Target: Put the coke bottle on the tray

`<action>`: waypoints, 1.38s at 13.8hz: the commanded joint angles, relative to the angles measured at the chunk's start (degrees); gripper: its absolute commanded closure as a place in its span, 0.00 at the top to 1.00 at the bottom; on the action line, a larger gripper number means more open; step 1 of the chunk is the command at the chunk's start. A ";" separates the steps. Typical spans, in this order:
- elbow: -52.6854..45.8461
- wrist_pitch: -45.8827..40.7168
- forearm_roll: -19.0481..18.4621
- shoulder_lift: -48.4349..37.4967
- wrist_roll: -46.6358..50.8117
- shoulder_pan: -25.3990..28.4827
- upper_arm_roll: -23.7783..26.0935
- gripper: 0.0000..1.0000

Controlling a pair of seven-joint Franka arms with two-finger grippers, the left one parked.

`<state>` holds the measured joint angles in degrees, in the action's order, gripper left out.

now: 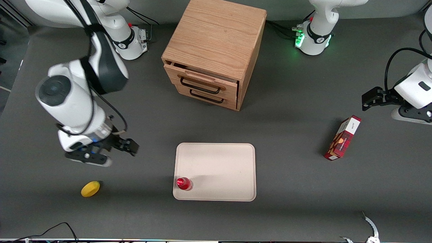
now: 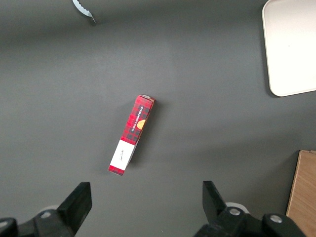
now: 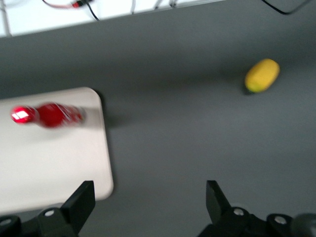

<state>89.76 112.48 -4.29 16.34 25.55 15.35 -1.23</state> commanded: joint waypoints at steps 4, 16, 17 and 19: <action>5.15 -9.81 2.35 -11.06 -16.73 -8.75 0.70 1.00; 8.58 -17.56 3.58 -23.54 -21.41 -14.20 0.79 1.00; 8.50 -17.73 3.58 -23.81 -21.59 -15.34 0.79 1.00; 8.06 -17.56 3.67 -23.47 -23.08 -18.93 3.75 1.00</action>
<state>96.29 94.53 -1.87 -6.12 5.11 0.48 -0.74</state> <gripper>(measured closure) 0.000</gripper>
